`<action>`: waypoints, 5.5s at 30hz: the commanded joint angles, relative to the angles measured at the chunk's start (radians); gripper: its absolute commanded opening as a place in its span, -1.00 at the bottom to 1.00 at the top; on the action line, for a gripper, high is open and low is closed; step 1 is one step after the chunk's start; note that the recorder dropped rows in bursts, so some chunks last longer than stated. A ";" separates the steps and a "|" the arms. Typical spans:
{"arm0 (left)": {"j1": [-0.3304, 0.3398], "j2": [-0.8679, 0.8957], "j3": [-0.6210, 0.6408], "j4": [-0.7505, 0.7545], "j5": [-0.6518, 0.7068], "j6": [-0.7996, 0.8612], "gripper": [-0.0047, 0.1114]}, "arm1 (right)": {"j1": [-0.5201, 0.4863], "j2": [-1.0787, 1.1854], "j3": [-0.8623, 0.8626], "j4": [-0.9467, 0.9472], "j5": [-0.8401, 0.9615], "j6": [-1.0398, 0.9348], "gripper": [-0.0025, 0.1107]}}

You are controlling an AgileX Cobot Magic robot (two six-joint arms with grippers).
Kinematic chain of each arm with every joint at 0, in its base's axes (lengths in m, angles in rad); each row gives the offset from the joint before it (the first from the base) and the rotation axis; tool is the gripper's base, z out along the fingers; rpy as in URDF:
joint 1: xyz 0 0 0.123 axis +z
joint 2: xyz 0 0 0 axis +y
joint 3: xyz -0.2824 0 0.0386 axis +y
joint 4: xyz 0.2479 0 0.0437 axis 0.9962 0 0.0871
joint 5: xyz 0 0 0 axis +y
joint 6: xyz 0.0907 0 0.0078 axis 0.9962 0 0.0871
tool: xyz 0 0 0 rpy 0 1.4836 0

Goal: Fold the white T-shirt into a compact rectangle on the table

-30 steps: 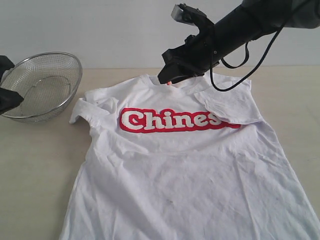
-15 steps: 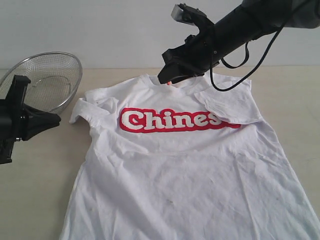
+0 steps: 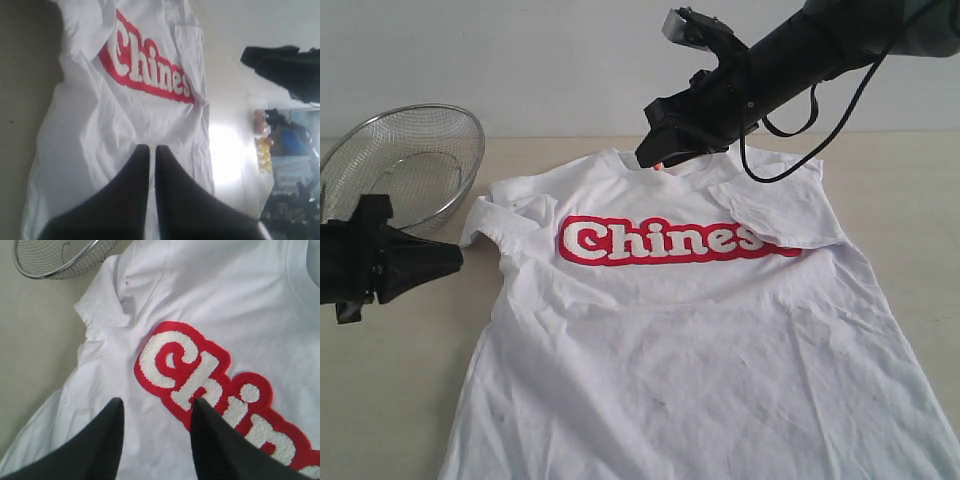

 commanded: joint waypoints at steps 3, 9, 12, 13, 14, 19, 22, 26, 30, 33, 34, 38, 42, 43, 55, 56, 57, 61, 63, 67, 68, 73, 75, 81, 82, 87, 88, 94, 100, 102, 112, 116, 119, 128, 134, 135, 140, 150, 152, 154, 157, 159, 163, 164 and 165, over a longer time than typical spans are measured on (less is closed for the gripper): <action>-0.177 -0.002 0.007 0.009 -0.147 0.123 -0.84 | 0.000 -0.005 -0.006 0.001 -0.004 -0.003 -0.28; -0.273 -0.036 0.007 0.106 -0.210 0.176 -0.84 | 0.000 -0.005 -0.006 0.001 -0.004 -0.003 -0.28; -0.297 -0.073 0.007 0.137 -0.207 0.084 -0.84 | 0.000 -0.005 -0.006 0.001 -0.004 -0.003 -0.28; -0.297 -0.085 0.003 0.168 -0.207 0.030 -0.84 | 0.000 -0.005 -0.006 0.001 -0.004 -0.003 -0.28; -0.297 -0.097 -0.003 0.205 -0.216 -0.050 -0.84 | 0.000 -0.005 -0.006 0.001 -0.004 -0.003 -0.28; -0.302 -0.188 -0.017 0.488 -0.328 -0.494 -0.84 | 0.000 -0.005 -0.006 0.001 -0.004 -0.003 -0.28; -0.333 -0.244 -0.017 0.743 -0.455 -0.748 -0.84 | 0.000 -0.005 -0.006 0.001 -0.004 -0.003 -0.28; -0.384 -0.288 -0.017 1.128 -0.700 -1.133 -0.84 | 0.000 -0.005 -0.006 0.001 -0.004 -0.003 -0.28; -0.471 -0.292 0.022 1.550 -0.945 -1.621 -0.84 | 0.000 -0.005 -0.006 0.001 -0.004 -0.003 -0.28; -0.495 -0.275 0.084 1.667 -1.160 -1.958 -0.84 | 0.000 -0.005 -0.006 0.001 -0.004 -0.003 -0.28; -0.495 -0.266 0.110 1.709 -1.244 -2.079 -0.84 | 0.000 -0.005 -0.006 0.001 -0.004 -0.003 -0.28; -0.482 -0.219 0.201 1.883 -1.621 -2.416 -0.84 | 0.000 -0.005 -0.006 0.001 -0.004 -0.003 -0.28; -0.451 -0.164 0.214 1.933 -1.793 -2.600 -0.84 | 0.000 -0.005 -0.006 0.001 -0.004 -0.003 -0.28; -0.440 -0.148 0.214 1.929 -1.809 -2.626 -0.84 | 0.000 -0.005 -0.006 0.001 -0.004 -0.003 -0.28; -0.301 0.203 0.193 2.007 -2.231 -2.870 -0.84 | 0.000 -0.005 -0.006 0.001 -0.004 -0.003 -0.28; -0.296 0.234 0.178 2.038 -2.231 -2.899 -0.84 | 0.000 -0.005 -0.006 0.001 -0.004 -0.003 -0.28; -0.296 0.258 0.163 2.053 -2.231 -2.913 -0.84 | 0.000 -0.005 -0.006 0.001 -0.004 -0.003 -0.28; -0.296 0.337 0.113 2.059 -2.231 -2.914 -0.84 | 0.000 -0.005 -0.006 0.001 -0.004 -0.003 -0.28; -0.296 0.352 0.091 2.052 -2.231 -2.915 -0.84 | 0.000 -0.005 -0.006 0.001 -0.004 -0.003 -0.28; -0.296 0.355 0.034 2.061 -2.231 -2.919 -0.83 | 0.000 -0.005 -0.006 0.001 -0.004 -0.003 -0.28; -0.296 0.355 0.021 2.070 -2.231 -2.929 -0.79 | 0.000 -0.005 -0.006 0.001 -0.004 -0.003 -0.28; -0.296 0.355 -0.006 2.108 -2.231 -2.951 -0.31 | 0.000 -0.005 -0.006 0.001 -0.004 -0.003 -0.28; -0.296 0.355 -0.004 2.108 -2.231 -2.953 -0.13 | 0.000 -0.005 -0.006 0.001 -0.004 -0.003 -0.28; -0.293 0.352 0.001 2.124 -2.231 -2.996 0.03 | 0.000 -0.005 -0.006 0.001 -0.004 -0.003 -0.28; -0.291 0.349 0.001 2.124 -2.231 -3.007 0.03 | 0.000 -0.005 -0.006 0.001 -0.004 -0.003 -0.28; -0.261 0.313 0.001 2.133 -2.231 -3.005 -0.04 | 0.000 -0.005 -0.006 0.001 -0.004 -0.003 -0.28; -0.256 0.301 0.001 2.137 -2.231 -2.996 -0.07 | 0.000 -0.005 -0.006 0.001 -0.004 -0.003 -0.28; -0.245 0.235 -0.006 2.177 -2.143 -2.951 -0.18 | 0.000 -0.005 -0.006 0.001 -0.004 -0.003 -0.28; -0.245 0.224 -0.006 2.192 -2.077 -2.955 -0.18 | 0.000 -0.005 -0.006 0.001 -0.004 -0.003 -0.28; -0.245 0.224 -0.006 2.196 -2.067 -2.955 -0.18 | 0.000 -0.005 -0.006 0.001 -0.004 -0.003 -0.28; -0.245 0.223 -0.006 2.184 -2.013 -3.034 -0.18 | 0.000 -0.005 -0.006 0.001 -0.020 -0.003 -0.28; -0.245 0.223 -0.023 2.186 -1.959 -3.034 -0.18 | 0.000 -0.005 -0.006 0.001 -0.035 -0.003 -0.28; -0.247 0.223 -0.043 2.198 -1.929 -3.034 -0.18 | 0.000 -0.005 -0.006 0.001 -0.052 -0.003 -0.28; -0.249 0.223 -0.111 2.237 -1.839 -3.053 -0.18 | 0.000 -0.005 -0.006 0.001 -0.076 -0.003 -0.28; -0.249 0.223 -0.111 2.263 -1.827 -3.071 -0.18 | 0.000 -0.005 -0.006 0.001 -0.080 -0.003 -0.28; -0.249 0.223 -0.111 2.266 -1.824 -3.071 -0.18 | 0.000 -0.005 -0.006 0.001 -0.080 -0.003 -0.28; -0.249 0.223 -0.111 2.254 -1.824 -3.071 -0.18 | 0.000 -0.005 -0.006 0.001 -0.080 -0.003 -0.28; -0.249 0.223 -0.117 2.240 -1.773 -3.071 -0.18 | 0.000 -0.005 -0.006 0.001 -0.080 -0.003 -0.28; -0.249 0.223 -0.127 2.242 -1.773 -3.069 -0.18 | 0.000 -0.005 -0.006 0.001 -0.080 -0.003 -0.28; -0.258 0.223 -0.139 2.244 -1.771 -3.069 -0.18 | 0.000 -0.005 -0.006 0.001 -0.080 -0.003 -0.28; -0.277 0.223 -0.168 2.244 -1.738 -3.069 -0.18 | 0.000 -0.005 -0.006 0.001 -0.080 -0.003 -0.28; -0.297 0.223 -0.190 2.244 -1.701 -3.069 -0.18 | 0.000 -0.005 -0.006 0.001 -0.080 -0.003 -0.28; -0.307 0.223 -0.205 2.223 -1.659 -3.069 -0.18 | 0.000 -0.005 -0.006 0.001 -0.080 -0.003 -0.28; -0.307 0.223 -0.205 2.212 -1.659 -3.069 -0.18 | 0.000 -0.005 -0.006 0.001 -0.080 -0.003 -0.28; -0.307 0.223 -0.205 2.201 -1.657 -3.067 -0.18 | 0.000 -0.005 -0.006 0.001 -0.080 -0.003 -0.28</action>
